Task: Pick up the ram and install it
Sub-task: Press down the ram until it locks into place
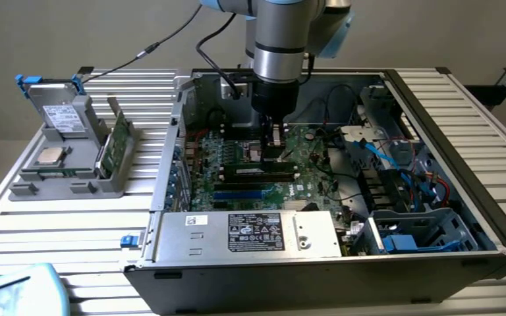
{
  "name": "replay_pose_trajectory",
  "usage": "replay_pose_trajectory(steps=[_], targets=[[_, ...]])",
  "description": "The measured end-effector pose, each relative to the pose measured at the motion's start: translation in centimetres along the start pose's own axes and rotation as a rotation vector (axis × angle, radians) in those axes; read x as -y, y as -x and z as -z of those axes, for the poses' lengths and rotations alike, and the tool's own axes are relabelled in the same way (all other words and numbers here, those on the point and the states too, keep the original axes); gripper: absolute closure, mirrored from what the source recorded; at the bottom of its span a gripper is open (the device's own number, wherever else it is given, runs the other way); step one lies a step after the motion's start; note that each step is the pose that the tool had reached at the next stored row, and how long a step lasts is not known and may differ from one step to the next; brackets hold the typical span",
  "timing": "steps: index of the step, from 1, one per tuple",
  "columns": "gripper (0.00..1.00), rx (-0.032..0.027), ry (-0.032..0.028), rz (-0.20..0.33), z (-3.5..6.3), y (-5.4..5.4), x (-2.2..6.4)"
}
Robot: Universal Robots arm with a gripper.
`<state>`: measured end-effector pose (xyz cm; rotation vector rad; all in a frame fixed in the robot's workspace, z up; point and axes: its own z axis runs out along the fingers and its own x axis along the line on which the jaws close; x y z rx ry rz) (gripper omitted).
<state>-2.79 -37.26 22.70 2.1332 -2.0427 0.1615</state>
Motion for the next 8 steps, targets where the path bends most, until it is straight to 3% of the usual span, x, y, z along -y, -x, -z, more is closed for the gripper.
replay_pose_trajectory(steps=[8], targets=[[0.86, -0.0001, -0.0005, 0.0, -0.1, 0.17, -0.25]])
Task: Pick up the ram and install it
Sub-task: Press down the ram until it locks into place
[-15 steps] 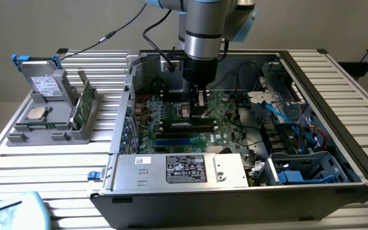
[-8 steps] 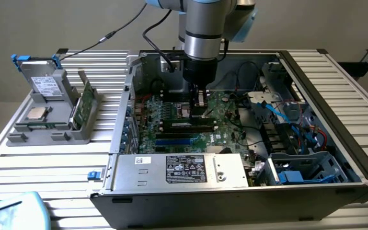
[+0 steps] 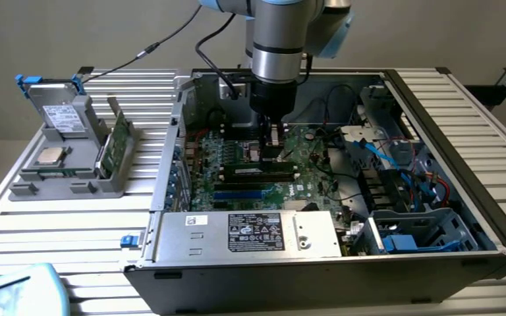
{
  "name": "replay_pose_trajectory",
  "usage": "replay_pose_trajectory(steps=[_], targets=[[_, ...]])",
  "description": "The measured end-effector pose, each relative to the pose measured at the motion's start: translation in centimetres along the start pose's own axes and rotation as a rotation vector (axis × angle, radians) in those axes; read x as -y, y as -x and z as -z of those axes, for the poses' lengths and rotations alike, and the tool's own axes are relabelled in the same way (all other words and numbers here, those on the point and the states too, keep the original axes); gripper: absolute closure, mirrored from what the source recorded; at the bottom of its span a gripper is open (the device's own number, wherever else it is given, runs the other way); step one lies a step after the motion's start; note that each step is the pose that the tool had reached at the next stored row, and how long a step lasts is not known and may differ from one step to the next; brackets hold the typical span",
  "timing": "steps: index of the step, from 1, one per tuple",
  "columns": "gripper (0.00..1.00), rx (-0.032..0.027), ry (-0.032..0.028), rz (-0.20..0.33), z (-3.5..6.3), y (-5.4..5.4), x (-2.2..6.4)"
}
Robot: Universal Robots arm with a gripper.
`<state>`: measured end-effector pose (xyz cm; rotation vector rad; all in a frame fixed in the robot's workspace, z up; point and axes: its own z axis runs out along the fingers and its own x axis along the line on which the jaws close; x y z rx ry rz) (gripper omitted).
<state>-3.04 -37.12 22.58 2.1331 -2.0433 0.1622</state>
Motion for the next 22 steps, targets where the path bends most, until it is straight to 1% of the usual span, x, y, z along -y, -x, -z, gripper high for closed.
replay_pose_trajectory(steps=[18, 22], targets=[[0.86, -0.0001, 0.0, 0.0, -0.02, -0.22, 0.05], [0.86, 0.0001, 0.0004, -0.002, -0.01, -0.24, 0.25]])
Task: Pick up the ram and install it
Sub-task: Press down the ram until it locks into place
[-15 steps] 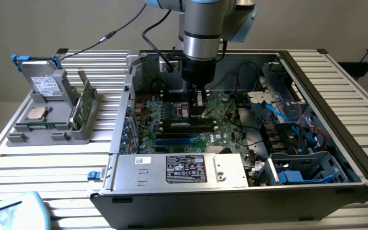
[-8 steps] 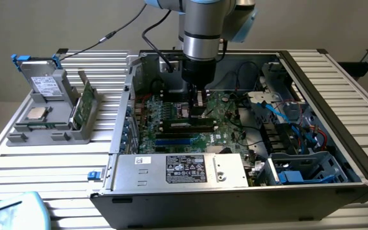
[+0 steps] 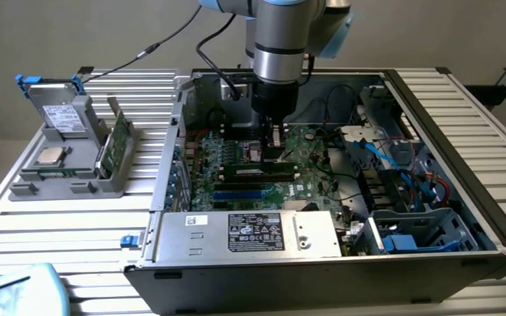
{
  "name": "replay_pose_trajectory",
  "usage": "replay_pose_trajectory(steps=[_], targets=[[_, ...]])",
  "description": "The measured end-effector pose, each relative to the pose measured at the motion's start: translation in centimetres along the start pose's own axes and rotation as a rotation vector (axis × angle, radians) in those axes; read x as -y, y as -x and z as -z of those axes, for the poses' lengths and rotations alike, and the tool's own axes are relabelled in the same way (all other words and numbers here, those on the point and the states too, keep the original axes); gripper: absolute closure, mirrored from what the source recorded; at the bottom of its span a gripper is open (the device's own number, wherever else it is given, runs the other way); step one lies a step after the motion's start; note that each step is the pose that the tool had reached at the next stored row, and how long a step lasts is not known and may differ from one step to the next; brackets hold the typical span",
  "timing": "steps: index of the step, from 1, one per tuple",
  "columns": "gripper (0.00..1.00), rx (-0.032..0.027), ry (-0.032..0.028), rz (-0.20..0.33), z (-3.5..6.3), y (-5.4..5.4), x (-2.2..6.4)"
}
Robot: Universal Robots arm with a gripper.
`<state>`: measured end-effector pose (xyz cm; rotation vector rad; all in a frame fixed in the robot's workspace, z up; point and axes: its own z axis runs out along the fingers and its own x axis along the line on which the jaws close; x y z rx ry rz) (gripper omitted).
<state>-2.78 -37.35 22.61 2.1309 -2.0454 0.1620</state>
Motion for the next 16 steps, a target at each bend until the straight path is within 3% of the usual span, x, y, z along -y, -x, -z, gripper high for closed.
replay_pose_trajectory(steps=[7, 16], targets=[[0.86, 0.0031, 0.0102, -0.049, 0.0, 0.01, 0.0], [0.86, 0.0035, 0.0128, -0.061, -0.02, 0.0, 0.02]])
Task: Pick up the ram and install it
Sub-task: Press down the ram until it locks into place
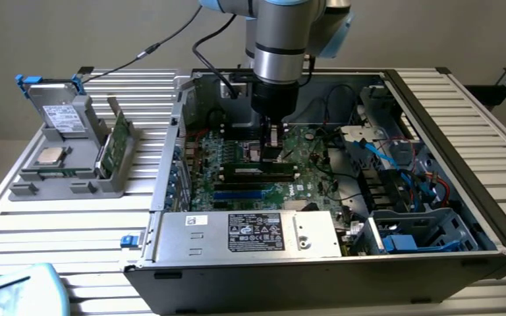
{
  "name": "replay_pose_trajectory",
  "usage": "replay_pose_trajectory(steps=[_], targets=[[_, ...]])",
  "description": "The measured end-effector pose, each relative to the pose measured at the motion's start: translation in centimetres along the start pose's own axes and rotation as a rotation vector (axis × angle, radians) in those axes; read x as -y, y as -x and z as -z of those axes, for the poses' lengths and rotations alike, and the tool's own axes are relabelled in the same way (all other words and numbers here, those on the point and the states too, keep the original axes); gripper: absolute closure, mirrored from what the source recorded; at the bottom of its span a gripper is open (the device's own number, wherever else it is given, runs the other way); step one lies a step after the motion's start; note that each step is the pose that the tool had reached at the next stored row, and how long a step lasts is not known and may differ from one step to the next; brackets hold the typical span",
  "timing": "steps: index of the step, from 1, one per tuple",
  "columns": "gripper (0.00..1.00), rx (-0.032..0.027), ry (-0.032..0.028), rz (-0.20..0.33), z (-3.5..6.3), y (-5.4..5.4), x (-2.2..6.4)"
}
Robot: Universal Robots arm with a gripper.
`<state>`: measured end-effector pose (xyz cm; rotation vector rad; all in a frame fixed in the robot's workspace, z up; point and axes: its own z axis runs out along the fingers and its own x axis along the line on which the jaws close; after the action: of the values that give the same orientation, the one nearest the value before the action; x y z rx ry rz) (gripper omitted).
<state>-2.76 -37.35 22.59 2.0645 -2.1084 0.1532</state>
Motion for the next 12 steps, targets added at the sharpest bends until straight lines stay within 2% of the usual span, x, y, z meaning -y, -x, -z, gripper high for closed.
replay_pose_trajectory(steps=[9, 12], targets=[[0.86, 0.0004, 0.0, 0.0, -0.03, 0.0, 0.05], [0.86, 0.0, 0.0062, 0.001, -0.02, -0.03, 0.11]])
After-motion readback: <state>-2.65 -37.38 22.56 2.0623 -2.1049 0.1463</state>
